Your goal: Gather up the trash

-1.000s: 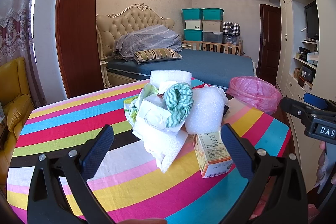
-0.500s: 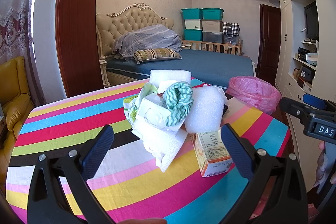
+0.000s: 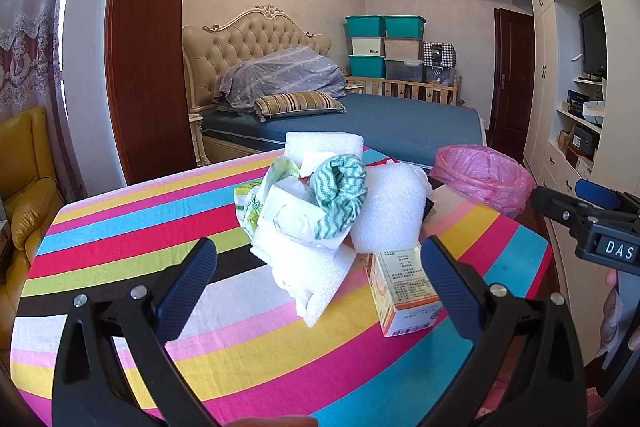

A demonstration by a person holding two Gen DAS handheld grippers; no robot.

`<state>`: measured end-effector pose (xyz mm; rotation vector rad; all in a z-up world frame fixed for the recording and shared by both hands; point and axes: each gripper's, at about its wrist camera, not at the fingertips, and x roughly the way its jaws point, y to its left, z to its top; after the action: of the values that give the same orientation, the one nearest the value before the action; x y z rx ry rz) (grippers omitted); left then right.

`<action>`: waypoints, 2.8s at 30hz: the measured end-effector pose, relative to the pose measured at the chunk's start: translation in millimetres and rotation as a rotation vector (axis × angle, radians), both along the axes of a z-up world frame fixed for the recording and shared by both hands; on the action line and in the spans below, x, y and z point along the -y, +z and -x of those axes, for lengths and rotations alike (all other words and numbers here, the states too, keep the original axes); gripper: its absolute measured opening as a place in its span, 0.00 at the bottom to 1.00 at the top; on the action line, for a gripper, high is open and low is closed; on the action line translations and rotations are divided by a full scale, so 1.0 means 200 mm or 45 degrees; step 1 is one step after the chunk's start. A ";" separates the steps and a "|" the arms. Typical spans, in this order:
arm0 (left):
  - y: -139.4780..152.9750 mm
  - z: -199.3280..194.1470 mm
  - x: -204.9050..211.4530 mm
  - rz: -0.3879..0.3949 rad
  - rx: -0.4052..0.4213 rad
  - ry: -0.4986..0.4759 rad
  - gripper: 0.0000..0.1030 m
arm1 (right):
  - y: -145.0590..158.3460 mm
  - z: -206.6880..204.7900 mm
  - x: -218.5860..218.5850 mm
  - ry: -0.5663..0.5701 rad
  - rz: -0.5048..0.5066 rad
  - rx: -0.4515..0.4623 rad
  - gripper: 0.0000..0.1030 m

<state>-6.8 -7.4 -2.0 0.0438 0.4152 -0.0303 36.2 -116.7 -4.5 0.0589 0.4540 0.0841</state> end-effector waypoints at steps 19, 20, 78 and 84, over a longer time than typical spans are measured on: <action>-0.01 0.02 0.01 0.003 -0.003 -0.003 0.96 | 0.00 -0.01 0.00 -0.003 -0.007 -0.011 0.93; -0.01 0.01 0.01 0.003 -0.003 -0.005 0.96 | -0.01 -0.01 0.00 -0.003 -0.007 -0.012 0.93; 0.02 -0.21 -0.02 -0.082 -0.033 -0.195 0.74 | -0.13 -0.53 -0.24 0.514 -0.068 -0.057 0.68; -0.05 -0.29 0.11 -0.121 -0.078 -0.269 0.62 | -0.12 -0.52 0.04 0.413 -0.101 -0.039 0.68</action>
<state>50.6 -29.5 -12.6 0.1805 0.4721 -0.2202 140.8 -123.7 -27.5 0.0644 0.4880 0.4208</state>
